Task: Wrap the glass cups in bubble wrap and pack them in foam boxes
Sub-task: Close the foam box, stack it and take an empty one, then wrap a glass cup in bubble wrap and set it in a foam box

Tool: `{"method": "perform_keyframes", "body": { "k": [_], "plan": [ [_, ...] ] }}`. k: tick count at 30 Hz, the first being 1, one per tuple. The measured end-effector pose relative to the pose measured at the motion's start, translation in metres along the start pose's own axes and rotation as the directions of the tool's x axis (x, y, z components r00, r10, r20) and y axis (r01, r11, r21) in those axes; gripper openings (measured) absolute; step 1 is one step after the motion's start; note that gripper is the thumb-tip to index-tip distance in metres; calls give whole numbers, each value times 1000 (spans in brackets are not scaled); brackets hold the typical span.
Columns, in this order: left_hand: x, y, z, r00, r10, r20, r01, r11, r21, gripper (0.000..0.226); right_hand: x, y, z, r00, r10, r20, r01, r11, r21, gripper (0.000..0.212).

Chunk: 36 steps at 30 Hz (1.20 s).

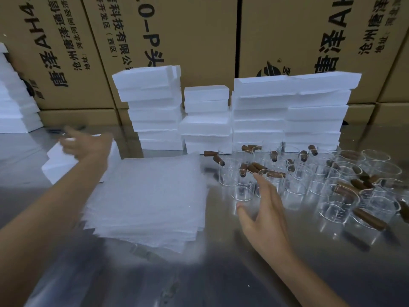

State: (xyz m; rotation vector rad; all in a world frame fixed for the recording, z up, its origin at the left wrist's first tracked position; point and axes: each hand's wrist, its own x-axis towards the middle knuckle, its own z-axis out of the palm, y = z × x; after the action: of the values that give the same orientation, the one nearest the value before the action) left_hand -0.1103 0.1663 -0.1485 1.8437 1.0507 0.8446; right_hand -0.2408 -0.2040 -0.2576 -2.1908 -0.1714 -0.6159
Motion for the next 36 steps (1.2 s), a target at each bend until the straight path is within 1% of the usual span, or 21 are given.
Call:
{"method": "perform_keyframes", "body": {
  "k": [1, 2, 3, 5, 7, 9, 11, 12, 13, 15, 17, 19, 22, 24, 26, 29, 31, 32, 33, 35, 36],
  "plan": [
    [-9, 13, 7, 991, 114, 73, -116, 993, 14, 89, 2, -1, 1, 1000, -12, 18, 12, 1000, -19, 71],
    [-21, 28, 14, 961, 237, 145, -242, 970, 16, 83, 4, -2, 2, 999, -23, 38, 24, 999, -37, 71],
    [-35, 41, 26, 918, 320, 234, -338, 940, 44, 76, 6, -2, 3, 998, -31, 57, 34, 998, -54, 70],
    [-68, 61, 48, 807, 414, 420, -491, 867, 89, 71, 9, -3, 5, 996, -34, 88, 41, 996, -81, 69],
    [-96, 73, 75, 703, 443, 556, -593, 797, 115, 74, 10, -2, 4, 995, -31, 95, 41, 994, -102, 66],
    [-117, 84, 97, 600, 529, 600, -729, 670, 138, 76, 11, -1, 3, 995, -50, 85, 61, 990, -131, 59],
    [-124, 92, 118, 486, 604, 632, -849, 498, 176, 75, 10, 0, 2, 995, -64, 80, 76, 986, -147, 55],
    [-126, 93, 126, 450, 610, 652, -878, 433, 202, 74, 10, -1, 2, 994, -64, 85, 77, 986, -150, 55],
    [-127, 94, 135, 440, 600, 668, -888, 402, 224, 71, 10, -1, 2, 994, -66, 91, 79, 985, -153, 55],
    [-130, 92, 149, 456, 577, 678, -883, 390, 262, 63, 10, -2, 2, 993, -81, 90, 95, 983, -156, 54],
    [-132, 87, 155, 446, 606, 659, -891, 370, 263, 52, 11, -4, 0, 992, -96, 82, 106, 984, -140, 53],
    [-129, 84, 156, 415, 666, 620, -907, 358, 222, 40, 12, -5, -1, 992, -103, 76, 112, 984, -137, 53],
    [-127, 82, 145, 391, 723, 569, -915, 374, 154, 25, 17, -4, -7, 994, -92, 51, 98, 987, -130, 53],
    [-130, 82, 131, 357, 742, 568, -925, 364, 106, 21, 21, 1, -12, 997, -79, 11, 80, 988, -132, 51],
    [-137, 80, 114, 309, 772, 556, -942, 329, 68, 18, 25, 5, -19, 998, -55, -42, 49, 990, -130, 51],
    [-153, 76, 81, 211, 818, 536, -974, 225, 40, 14, 33, 14, -31, 991, 2, -133, -18, 993, -120, 48],
    [-168, 71, 56, 130, 842, 523, -987, 159, -12, 14, 36, 20, -41, 981, 45, -188, -61, 995, -78, 46],
    [-177, 69, 43, 78, 852, 517, -992, 120, -49, 15, 38, 23, -46, 974, 70, -215, -78, 996, -32, 45],
    [-186, 65, 30, 12, 858, 513, -994, 68, -91, 15, 39, 26, -51, 966, 100, -240, -97, 995, 21, 44],
    [-208, 54, 5, -137, 838, 529, -984, -55, -167, 18, 39, 29, -59, 944, 165, -287, -138, 984, 113, 41],
    [-220, 47, -6, -200, 814, 546, -974, -105, -200, 20, 39, 30, -61, 933, 189, -308, -148, 977, 153, 39]
  ]
}}
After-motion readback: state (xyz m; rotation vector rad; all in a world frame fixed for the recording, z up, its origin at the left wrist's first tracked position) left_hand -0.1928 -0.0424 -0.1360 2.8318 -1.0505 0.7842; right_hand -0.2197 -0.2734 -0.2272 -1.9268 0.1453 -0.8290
